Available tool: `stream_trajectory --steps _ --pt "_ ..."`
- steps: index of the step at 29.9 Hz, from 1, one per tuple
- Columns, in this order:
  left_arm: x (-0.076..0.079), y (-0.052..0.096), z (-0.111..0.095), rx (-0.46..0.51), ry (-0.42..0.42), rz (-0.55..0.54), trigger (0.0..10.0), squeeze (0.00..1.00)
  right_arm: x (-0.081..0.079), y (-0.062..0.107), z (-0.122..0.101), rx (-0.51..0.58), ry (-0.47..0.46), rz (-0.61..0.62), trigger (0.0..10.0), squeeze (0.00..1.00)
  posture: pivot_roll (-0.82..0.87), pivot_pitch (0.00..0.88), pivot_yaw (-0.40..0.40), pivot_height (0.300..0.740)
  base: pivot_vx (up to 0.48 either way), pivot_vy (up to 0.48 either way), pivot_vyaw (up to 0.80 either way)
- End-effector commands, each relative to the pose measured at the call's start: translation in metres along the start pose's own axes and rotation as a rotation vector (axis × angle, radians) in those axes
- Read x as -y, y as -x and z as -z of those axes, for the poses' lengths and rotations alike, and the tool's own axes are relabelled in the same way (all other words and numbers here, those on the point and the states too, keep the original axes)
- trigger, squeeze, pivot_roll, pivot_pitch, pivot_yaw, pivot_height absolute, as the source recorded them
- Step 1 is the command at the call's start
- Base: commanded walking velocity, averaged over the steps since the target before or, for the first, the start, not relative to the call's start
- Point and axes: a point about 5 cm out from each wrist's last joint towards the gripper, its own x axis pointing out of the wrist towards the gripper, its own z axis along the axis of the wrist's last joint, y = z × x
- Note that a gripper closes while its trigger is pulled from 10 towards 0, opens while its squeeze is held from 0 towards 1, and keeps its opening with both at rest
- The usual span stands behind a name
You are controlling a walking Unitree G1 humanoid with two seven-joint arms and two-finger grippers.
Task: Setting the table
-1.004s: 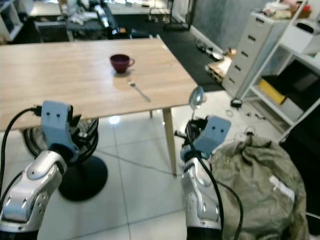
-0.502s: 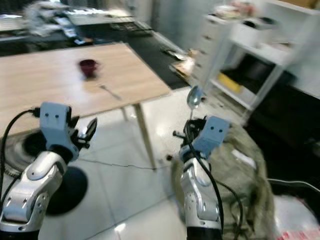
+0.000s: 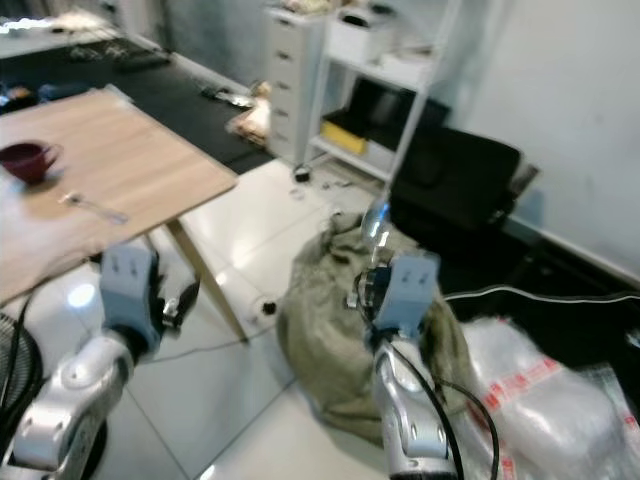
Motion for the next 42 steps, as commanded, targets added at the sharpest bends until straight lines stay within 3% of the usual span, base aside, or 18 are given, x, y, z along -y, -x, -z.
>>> stream_trajectory --steps 1,2,3,10,13,19,42 --pt "-0.004 0.003 0.025 -0.068 -0.026 0.004 10.0 0.00 0.011 0.003 0.019 -0.054 0.059 -0.002 10.0 0.00 -0.01 0.000 0.057 0.740 0.000 0.000 -0.76" --pt "-0.004 0.003 0.025 -0.068 -0.026 0.004 10.0 0.00 0.011 0.003 0.019 -0.054 0.059 -0.002 10.0 0.00 -0.01 0.000 0.057 0.740 0.000 0.000 -0.76" --pt "-0.011 0.012 0.061 -0.190 -0.030 -0.005 10.0 0.00 0.029 0.014 0.051 -0.161 0.061 0.038 10.0 0.00 -0.01 0.000 0.054 0.740 0.000 0.000 -0.76" --pt "-0.011 0.027 0.091 -0.284 -0.061 0.021 10.0 0.00 0.048 0.035 0.086 -0.262 0.016 0.112 10.0 0.00 -0.01 0.000 0.055 0.740 0.000 0.000 -0.76" --pt "-0.010 0.027 0.099 -0.286 -0.092 0.054 10.0 0.00 0.058 0.044 0.097 -0.266 -0.102 0.191 10.0 0.00 -0.02 0.000 0.065 0.740 0.000 0.000 -0.76" --pt "-0.003 0.023 0.098 -0.266 -0.129 0.108 10.0 0.00 0.063 0.044 0.097 -0.247 -0.160 0.250 10.0 0.00 -0.03 0.000 0.071 0.740 0.000 0.000 -0.76" --pt "0.009 0.013 0.088 -0.184 -0.162 0.197 10.0 0.00 0.066 0.038 0.091 -0.194 -0.159 0.254 10.0 0.00 -0.05 0.000 0.070 0.740 0.000 0.000 -0.76"
